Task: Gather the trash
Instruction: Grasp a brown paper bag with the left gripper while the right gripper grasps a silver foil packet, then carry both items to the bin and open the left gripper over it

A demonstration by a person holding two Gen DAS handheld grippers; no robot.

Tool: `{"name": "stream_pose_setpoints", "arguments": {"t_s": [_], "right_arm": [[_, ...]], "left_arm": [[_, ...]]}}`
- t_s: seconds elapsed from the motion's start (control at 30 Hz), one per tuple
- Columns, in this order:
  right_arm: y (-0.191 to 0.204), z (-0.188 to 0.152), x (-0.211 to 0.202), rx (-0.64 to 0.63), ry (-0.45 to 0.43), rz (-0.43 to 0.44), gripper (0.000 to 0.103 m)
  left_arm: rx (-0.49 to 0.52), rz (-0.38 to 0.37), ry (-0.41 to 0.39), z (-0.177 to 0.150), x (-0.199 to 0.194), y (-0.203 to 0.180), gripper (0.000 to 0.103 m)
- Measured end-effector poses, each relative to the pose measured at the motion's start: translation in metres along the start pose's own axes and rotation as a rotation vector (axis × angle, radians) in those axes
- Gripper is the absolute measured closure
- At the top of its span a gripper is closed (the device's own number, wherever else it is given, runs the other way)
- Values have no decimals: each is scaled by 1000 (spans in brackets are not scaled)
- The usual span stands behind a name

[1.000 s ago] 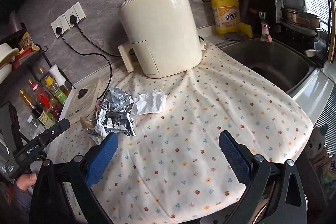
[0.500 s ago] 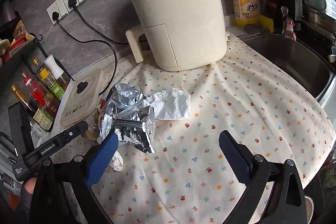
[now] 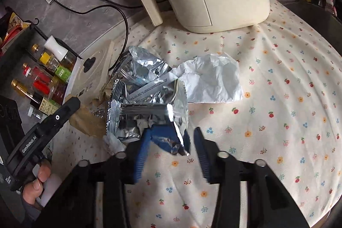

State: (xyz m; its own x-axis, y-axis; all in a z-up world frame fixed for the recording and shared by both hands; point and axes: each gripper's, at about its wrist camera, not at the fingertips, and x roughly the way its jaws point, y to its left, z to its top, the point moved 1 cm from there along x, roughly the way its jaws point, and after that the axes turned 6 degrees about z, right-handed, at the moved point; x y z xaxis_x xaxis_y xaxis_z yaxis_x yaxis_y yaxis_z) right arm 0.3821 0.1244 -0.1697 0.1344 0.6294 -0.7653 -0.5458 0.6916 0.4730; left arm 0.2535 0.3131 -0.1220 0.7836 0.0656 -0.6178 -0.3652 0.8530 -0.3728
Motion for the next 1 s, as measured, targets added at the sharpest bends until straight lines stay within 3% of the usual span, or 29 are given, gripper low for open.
{"name": "stream_pose_setpoints", "arguments": {"t_s": [0.07, 0.23, 0.57, 0.73, 1.0], "right_arm": [[10, -2, -9, -52, -32, 14, 98], [27, -6, -34, -133, -83, 21, 100], [10, -20, -88, -120, -199, 19, 100], [-11, -42, -132, -91, -260, 25, 100], [-73, -89, -207, -9, -332, -85, 100]], "left_arm": [[-20, 6, -16, 1, -6, 1, 91], [-50, 14, -79, 3, -27, 0, 91], [-21, 41, -152, 4, -63, -20, 90], [-1, 25, -148, -1, -67, -53, 91], [110, -76, -82, -25, -47, -147, 90]]}}
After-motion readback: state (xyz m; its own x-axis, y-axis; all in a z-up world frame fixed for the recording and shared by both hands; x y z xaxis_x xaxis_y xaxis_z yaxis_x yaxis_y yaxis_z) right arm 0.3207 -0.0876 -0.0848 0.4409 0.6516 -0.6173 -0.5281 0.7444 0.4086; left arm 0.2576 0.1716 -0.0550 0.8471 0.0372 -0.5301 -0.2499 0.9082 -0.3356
